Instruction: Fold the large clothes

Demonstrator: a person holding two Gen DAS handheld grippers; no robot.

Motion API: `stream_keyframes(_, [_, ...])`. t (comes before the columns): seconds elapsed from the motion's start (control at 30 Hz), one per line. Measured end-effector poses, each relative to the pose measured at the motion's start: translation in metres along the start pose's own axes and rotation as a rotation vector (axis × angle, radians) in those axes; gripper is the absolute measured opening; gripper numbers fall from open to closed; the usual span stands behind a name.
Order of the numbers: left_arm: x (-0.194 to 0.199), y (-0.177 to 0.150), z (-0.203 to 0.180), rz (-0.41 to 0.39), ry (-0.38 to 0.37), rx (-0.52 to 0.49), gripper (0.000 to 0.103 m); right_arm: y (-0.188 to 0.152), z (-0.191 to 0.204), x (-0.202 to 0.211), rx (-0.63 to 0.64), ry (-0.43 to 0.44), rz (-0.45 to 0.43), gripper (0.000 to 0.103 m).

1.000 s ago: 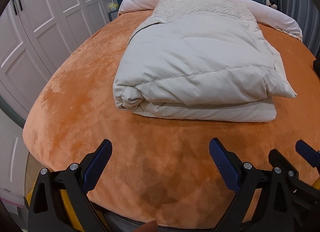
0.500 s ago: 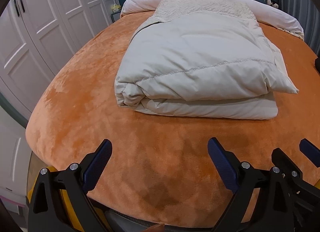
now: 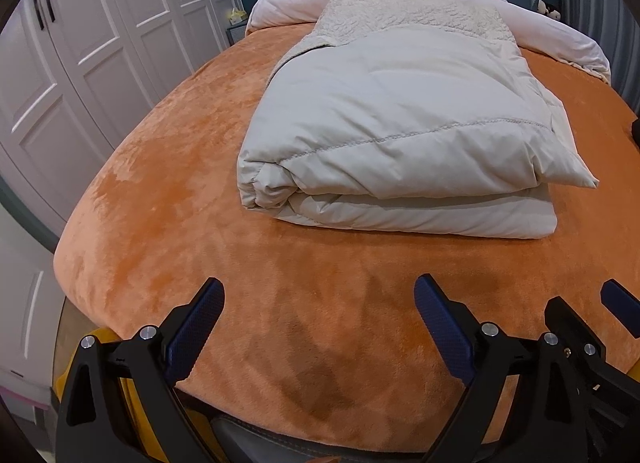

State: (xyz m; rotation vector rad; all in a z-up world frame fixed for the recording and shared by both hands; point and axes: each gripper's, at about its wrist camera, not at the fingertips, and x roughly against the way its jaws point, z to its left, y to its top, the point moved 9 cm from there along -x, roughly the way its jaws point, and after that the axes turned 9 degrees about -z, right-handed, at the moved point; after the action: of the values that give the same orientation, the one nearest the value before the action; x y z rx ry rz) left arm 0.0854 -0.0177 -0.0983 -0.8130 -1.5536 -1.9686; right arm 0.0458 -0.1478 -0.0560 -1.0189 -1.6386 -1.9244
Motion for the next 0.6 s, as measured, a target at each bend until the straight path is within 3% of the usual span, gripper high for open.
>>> stream_keyframes(0.6, [0.0014, -0.0002, -0.0053, 0.001, 0.008, -0.008, 0.091, -0.0031, -0.0034, 0.0016, -0.013, -0.010, -0.002, 0.059])
